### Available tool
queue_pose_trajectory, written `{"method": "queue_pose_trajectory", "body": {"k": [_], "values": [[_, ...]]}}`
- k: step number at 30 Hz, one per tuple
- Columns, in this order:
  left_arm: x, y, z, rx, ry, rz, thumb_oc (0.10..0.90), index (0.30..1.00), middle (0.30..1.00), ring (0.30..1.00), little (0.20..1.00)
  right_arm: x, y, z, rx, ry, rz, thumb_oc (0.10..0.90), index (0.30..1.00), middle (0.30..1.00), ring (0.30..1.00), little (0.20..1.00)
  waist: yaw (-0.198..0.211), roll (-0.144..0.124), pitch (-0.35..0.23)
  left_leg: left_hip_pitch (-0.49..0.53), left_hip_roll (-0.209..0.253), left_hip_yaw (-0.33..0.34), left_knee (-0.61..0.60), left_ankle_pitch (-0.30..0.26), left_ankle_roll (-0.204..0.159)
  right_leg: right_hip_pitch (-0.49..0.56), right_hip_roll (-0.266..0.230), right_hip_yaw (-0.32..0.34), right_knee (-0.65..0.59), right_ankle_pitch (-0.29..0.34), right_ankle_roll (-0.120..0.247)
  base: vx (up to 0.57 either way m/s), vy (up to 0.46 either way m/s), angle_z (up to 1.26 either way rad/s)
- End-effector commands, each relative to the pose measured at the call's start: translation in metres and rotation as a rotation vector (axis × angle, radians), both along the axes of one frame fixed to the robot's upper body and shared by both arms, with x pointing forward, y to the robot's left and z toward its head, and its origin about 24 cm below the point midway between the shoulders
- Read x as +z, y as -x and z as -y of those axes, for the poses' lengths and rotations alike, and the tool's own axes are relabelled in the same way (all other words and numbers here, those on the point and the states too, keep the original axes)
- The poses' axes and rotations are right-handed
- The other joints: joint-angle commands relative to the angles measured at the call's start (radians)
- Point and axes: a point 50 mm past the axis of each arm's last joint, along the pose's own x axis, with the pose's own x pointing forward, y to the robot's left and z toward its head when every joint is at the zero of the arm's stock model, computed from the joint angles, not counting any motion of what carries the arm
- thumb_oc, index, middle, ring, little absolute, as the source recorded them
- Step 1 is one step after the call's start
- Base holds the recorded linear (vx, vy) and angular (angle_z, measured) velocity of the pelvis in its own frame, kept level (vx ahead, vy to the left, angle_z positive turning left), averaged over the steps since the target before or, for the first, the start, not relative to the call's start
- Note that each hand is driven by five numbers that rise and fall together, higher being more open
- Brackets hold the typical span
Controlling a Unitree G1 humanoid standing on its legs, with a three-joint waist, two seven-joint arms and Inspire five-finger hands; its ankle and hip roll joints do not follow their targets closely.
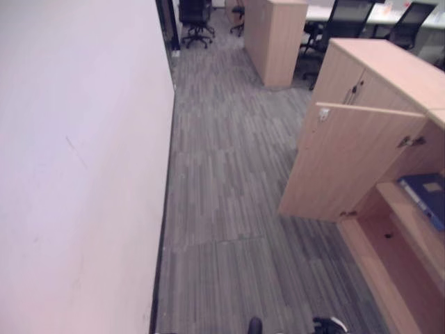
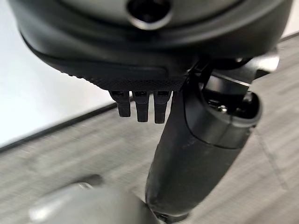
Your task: Put the empty folder in the office cabinet
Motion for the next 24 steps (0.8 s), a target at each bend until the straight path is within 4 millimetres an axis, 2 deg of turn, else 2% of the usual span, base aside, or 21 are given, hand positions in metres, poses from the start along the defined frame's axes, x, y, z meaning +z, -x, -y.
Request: {"method": "queue_pose_trajectory", "body": {"k": [1,2,3,4,5,6,8,9,10,11,12,14,16,17,20,22,23,24], "values": [[0.0,0.003,-0.002,-0.042,-0.019,-0.007,0.8,0.9,0.9,0.9,0.9,0.001,0.0,0.011,0.001,0.049,-0.025,0.8,0.9,0.9,0.9,0.9,0.011,-0.028,0.024,-0.135,0.032,0.023,0.153,0.201,0.075,0.012,-0.033,0.068,0.072,-0.135,0.059,0.13,-0.219,-0.4],[0.001,0.002,-0.003,-0.04,-0.024,-0.002,0.8,0.9,0.9,0.9,0.9,0.002,0.001,0.012,-0.005,0.055,-0.027,0.8,0.9,0.9,0.9,0.9,0.018,-0.037,0.037,-0.18,0.03,0.015,0.255,0.236,0.084,0.029,-0.032,0.072,0.07,-0.14,0.045,0.15,-0.201,-0.32],[0.001,0.003,-0.004,-0.04,-0.032,-0.002,0.8,0.9,0.9,0.9,0.9,0.002,0.001,0.014,-0.007,0.059,-0.027,0.8,0.9,0.9,0.9,0.9,0.023,-0.044,0.044,-0.205,0.033,0.03,0.308,0.249,0.096,0.048,-0.03,0.08,0.063,-0.146,0.034,0.17,-0.178,-0.56],[0.001,0.006,-0.005,-0.032,-0.042,-0.002,0.8,0.9,0.9,0.9,0.9,0.003,0.001,0.017,-0.016,0.072,-0.03,0.8,0.9,0.9,0.9,0.9,0.044,-0.054,0.061,-0.298,0.039,0.052,0.375,0.216,0.122,0.088,-0.032,0.107,0.056,-0.157,0.024,0.14,-0.114,-0.43],[0.001,0.005,-0.006,-0.032,-0.043,-0.002,0.8,0.9,0.9,0.9,0.9,0.003,0.001,0.017,-0.016,0.072,-0.03,0.8,0.9,0.9,0.9,0.9,0.043,-0.056,0.059,-0.301,0.036,0.052,0.372,0.219,0.122,0.085,-0.035,0.106,0.056,-0.156,0.024,0.13,-0.071,-0.46],[0.001,0.007,-0.006,-0.022,-0.046,-0.001,0.8,0.9,0.9,0.9,0.9,0.003,0.001,0.019,-0.022,0.078,-0.027,0.8,0.9,0.9,0.9,0.9,0.053,-0.062,0.068,-0.354,0.022,0.051,0.369,0.179,0.133,0.104,-0.04,0.122,0.049,-0.161,0.026,0.09,-0.005,-0.34],[0.001,0.01,-0.008,-0.009,-0.049,-0.001,0.8,0.9,0.9,0.9,0.9,0.003,0.003,0.02,-0.024,0.082,-0.033,0.8,0.9,0.9,0.9,0.9,0.068,-0.065,0.073,-0.402,-0.002,0.049,0.239,0.161,0.135,0.123,-0.049,0.149,0.045,-0.168,0.038,0.17,0.062,-0.47],[0.001,0.008,-0.008,-0.002,-0.049,0.012,0.8,0.9,0.9,0.9,0.9,0.004,0.004,0.023,-0.023,0.091,-0.038,0.8,0.9,0.9,0.9,0.9,0.081,-0.055,0.082,-0.419,-0.02,0.029,0.08,0.179,0.118,0.146,-0.05,0.169,0.04,-0.183,0.047,0.15,0.092,-0.41],[0.001,0.008,-0.008,-0.002,-0.05,0.012,0.8,0.9,0.9,0.9,0.9,0.004,0.004,0.023,-0.023,0.091,-0.038,0.8,0.9,0.9,0.9,0.9,0.08,-0.057,0.08,-0.418,-0.022,0.029,0.074,0.184,0.118,0.144,-0.052,0.168,0.039,-0.182,0.047,0.18,0.099,-0.42],[0.002,0.007,-0.008,-0.003,-0.048,0.02,0.8,0.9,0.9,0.9,0.9,0.004,0.004,0.024,-0.021,0.094,-0.038,0.8,0.9,0.9,0.9,0.9,0.087,-0.049,0.084,-0.429,-0.032,0.013,-0.038,0.207,0.106,0.164,-0.048,0.181,0.031,-0.194,0.05,0.18,0.069,-0.2],[0.002,0.004,-0.007,-0.007,-0.045,0.034,0.8,0.9,0.9,0.9,0.9,0.005,0.003,0.025,-0.023,0.098,-0.032,0.8,0.9,0.9,0.9,0.9,0.095,-0.033,0.09,-0.442,-0.037,-0.01,-0.148,0.26,0.088,0.19,-0.037,0.194,0.025,-0.206,0.052,0.26,0.093,-0.22],[0.002,0.0,-0.006,-0.003,-0.042,0.051,0.8,0.9,0.9,0.9,0.9,0.005,0.002,0.026,-0.029,0.102,-0.028,0.8,0.9,0.9,0.9,0.9,0.105,-0.016,0.098,-0.461,-0.038,-0.041,-0.279,0.328,0.07,0.223,-0.026,0.213,0.024,-0.219,0.052,0.27,0.076,-0.27],[0.002,0.002,-0.004,0.01,-0.036,0.051,0.8,0.9,0.9,0.9,0.9,0.005,0.004,0.026,-0.031,0.103,-0.034,0.8,0.9,0.9,0.9,0.9,0.12,-0.006,0.099,-0.477,-0.064,-0.106,-0.344,0.344,0.058,0.249,-0.015,0.253,0.022,-0.23,0.057,0.32,0.098,-0.44],[0.0,0.01,-0.003,0.012,-0.037,0.028,0.8,0.9,0.9,0.9,0.9,0.004,0.008,0.025,-0.009,0.101,-0.055,0.8,0.9,0.9,0.9,0.9,0.128,0.003,0.08,-0.434,-0.07,-0.17,-0.401,0.352,0.05,0.275,-0.015,0.289,0.008,-0.245,0.067,0.27,0.092,-0.85],[-0.001,0.015,0.0,0.01,-0.029,0.009,0.8,0.9,0.9,0.9,0.9,0.003,0.011,0.026,-0.009,0.101,-0.068,0.8,0.9,0.9,0.9,0.9,0.128,0.011,0.062,-0.404,-0.064,-0.183,-0.407,0.363,0.043,0.289,-0.024,0.318,0.008,-0.249,0.079,0.28,0.132,-1.24],[-0.001,0.018,-0.001,0.009,-0.03,0.0,0.8,0.9,0.9,0.9,0.9,0.002,0.015,0.023,-0.011,0.089,-0.077,0.8,0.9,0.9,0.9,0.9,0.129,0.011,0.039,-0.376,-0.063,-0.172,-0.409,0.354,0.048,0.298,-0.046,0.338,0.001,-0.253,0.09,0.25,0.162,-0.6],[-0.001,0.017,-0.001,-0.001,-0.03,0.002,0.8,0.9,0.9,0.9,0.9,0.001,0.014,0.02,0.005,0.08,-0.079,0.8,0.9,0.9,0.9,0.9,0.126,0.01,0.017,-0.352,-0.063,-0.145,-0.417,0.342,0.055,0.3,-0.072,0.346,-0.001,-0.254,0.11,0.26,0.172,-0.55],[-0.001,0.017,-0.001,-0.001,-0.03,0.002,0.8,0.9,0.9,0.9,0.9,0.001,0.014,0.02,0.005,0.08,-0.079,0.8,0.9,0.9,0.9,0.9,0.127,0.009,0.017,-0.351,-0.063,-0.143,-0.417,0.342,0.055,0.3,-0.073,0.348,-0.001,-0.254,0.11,0.25,0.187,-0.59]]}}
